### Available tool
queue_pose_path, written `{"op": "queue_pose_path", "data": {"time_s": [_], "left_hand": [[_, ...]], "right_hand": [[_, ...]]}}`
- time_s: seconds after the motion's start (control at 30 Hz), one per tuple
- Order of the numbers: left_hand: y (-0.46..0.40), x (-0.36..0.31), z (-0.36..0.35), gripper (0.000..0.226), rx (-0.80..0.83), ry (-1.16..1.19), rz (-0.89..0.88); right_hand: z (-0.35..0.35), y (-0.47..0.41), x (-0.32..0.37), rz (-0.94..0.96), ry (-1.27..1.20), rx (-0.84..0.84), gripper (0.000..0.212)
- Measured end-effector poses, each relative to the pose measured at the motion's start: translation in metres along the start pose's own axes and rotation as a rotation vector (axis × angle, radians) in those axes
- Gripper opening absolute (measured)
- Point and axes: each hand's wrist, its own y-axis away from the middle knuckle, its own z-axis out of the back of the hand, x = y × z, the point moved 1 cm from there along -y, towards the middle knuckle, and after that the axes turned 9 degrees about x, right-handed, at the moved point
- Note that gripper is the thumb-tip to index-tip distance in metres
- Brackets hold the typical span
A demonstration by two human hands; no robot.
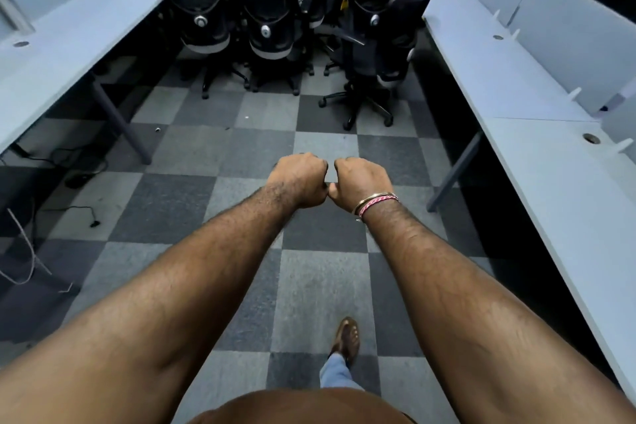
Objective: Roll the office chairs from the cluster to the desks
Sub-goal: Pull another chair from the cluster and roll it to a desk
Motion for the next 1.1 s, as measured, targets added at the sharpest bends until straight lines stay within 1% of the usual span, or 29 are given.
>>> {"op": "queue_pose_path", "data": {"time_s": [0.1, 0.3, 0.5, 0.6, 0.77, 0.9, 1.0, 1.1], "left_hand": [[-0.06, -0.006, 0.009, 0.033, -0.01, -0.006, 0.012], [-0.184, -0.036, 0.053, 0.034, -0.012, -0.014, 0.025], [-0.288, -0.06, 0.077, 0.034, 0.005, 0.004, 0.016], [-0.344, -0.068, 0.082, 0.034, 0.023, 0.002, -0.023], [-0.447, -0.073, 0.09, 0.028, 0.023, -0.023, -0.092], [-0.537, -0.07, 0.107, 0.022, -0.001, -0.066, -0.159], [-0.599, -0.068, 0.129, 0.023, -0.009, -0.062, -0.227], [-0.657, -0.068, 0.149, 0.012, -0.018, -0.06, -0.277]], "right_hand": [[-0.004, -0.051, -0.036, 0.025, 0.008, -0.001, 0.026], [0.017, -0.148, -0.128, 0.032, 0.023, -0.012, 0.027], [0.025, -0.225, -0.205, -0.025, 0.0, -0.013, 0.027], [0.019, -0.264, -0.238, -0.042, 0.008, -0.003, 0.029], [0.008, -0.349, -0.291, -0.091, -0.008, 0.012, 0.027], [0.005, -0.425, -0.332, -0.134, 0.003, 0.003, 0.027], [0.006, -0.483, -0.365, -0.177, -0.032, 0.02, 0.029], [0.012, -0.534, -0.397, -0.206, -0.049, 0.01, 0.029]]}}
